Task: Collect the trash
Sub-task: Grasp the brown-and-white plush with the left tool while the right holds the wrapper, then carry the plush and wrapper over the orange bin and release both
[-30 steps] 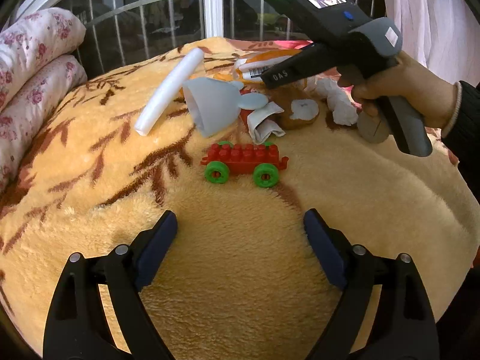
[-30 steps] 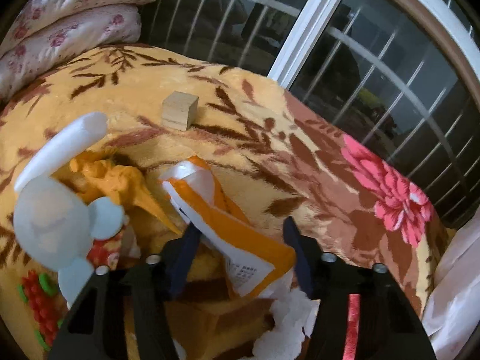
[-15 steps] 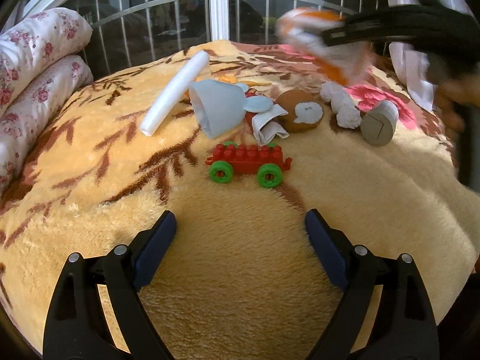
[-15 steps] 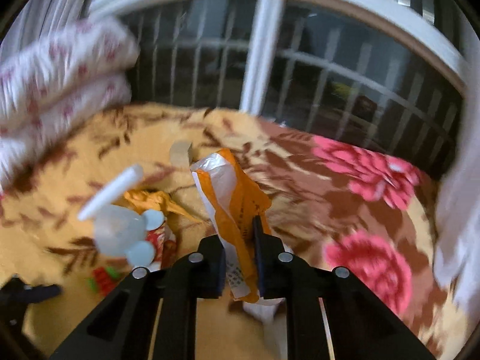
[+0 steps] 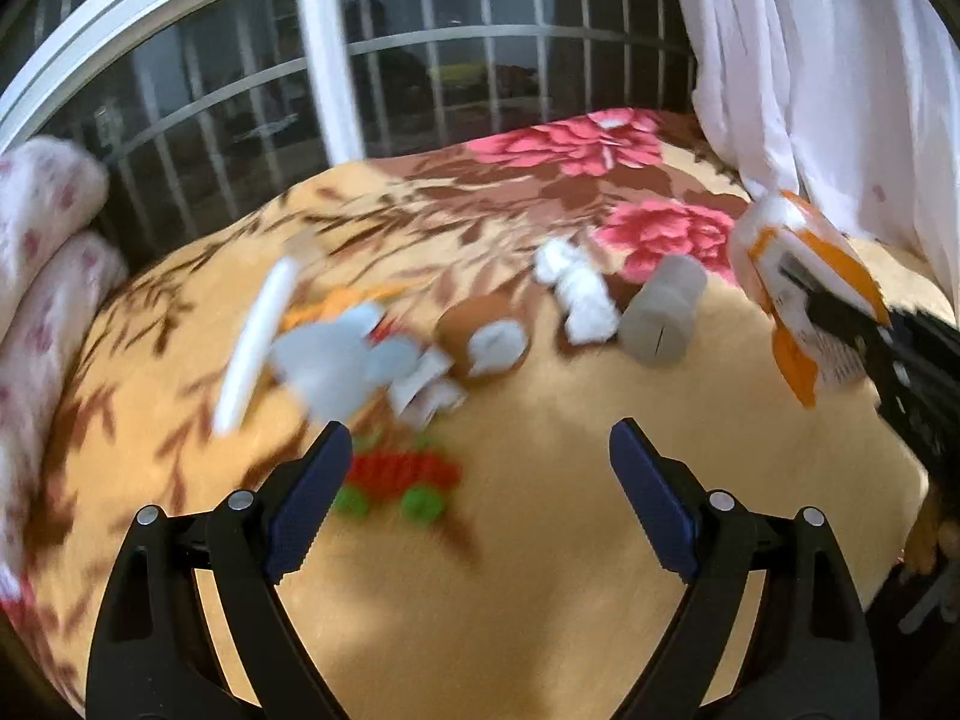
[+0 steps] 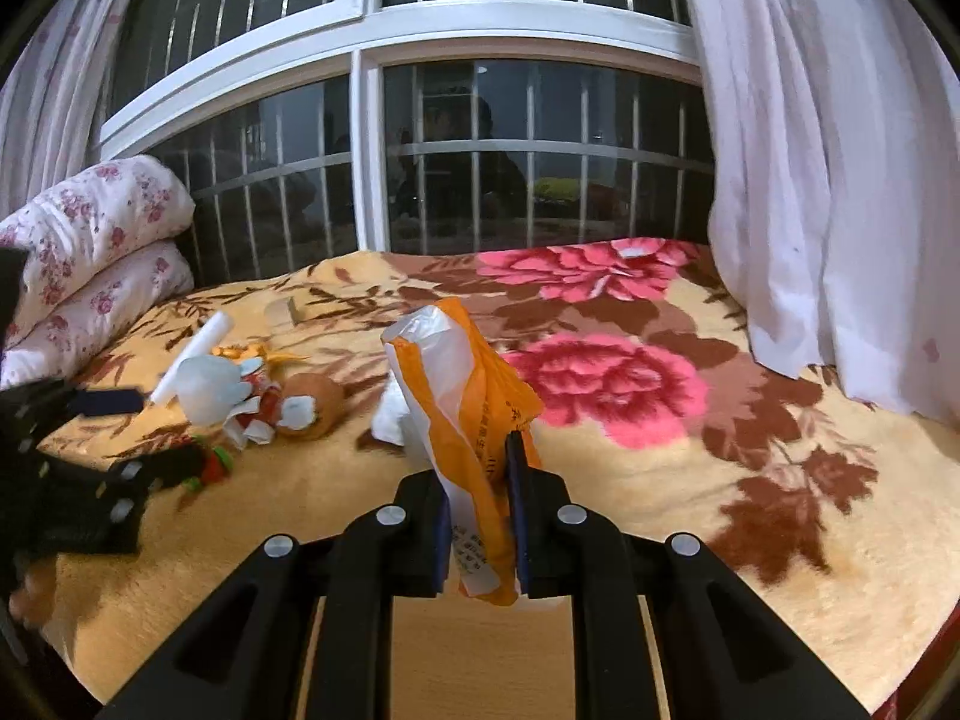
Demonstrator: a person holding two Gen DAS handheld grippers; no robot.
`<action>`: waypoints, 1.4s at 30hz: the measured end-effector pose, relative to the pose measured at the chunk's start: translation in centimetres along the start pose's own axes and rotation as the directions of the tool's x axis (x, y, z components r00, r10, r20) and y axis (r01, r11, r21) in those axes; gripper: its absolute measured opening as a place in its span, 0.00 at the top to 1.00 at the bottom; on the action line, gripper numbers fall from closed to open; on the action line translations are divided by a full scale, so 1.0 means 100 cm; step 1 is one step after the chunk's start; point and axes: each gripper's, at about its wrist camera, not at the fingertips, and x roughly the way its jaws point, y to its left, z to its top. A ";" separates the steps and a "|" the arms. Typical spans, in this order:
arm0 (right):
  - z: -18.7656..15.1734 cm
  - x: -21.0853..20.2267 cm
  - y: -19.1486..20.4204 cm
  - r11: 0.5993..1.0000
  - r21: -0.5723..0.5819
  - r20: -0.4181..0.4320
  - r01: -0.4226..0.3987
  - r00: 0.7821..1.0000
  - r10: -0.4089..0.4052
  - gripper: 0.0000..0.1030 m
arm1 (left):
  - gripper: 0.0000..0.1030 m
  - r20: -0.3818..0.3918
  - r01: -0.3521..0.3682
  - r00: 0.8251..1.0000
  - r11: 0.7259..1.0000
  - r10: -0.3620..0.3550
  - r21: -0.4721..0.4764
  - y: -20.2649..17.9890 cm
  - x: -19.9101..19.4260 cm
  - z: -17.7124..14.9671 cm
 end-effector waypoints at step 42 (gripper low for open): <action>-0.003 -0.021 -0.014 0.986 0.087 0.033 -0.145 0.989 0.143 0.84 | 0.72 -0.028 -0.045 0.999 0.992 0.042 -0.118 -0.013 -0.030 -0.005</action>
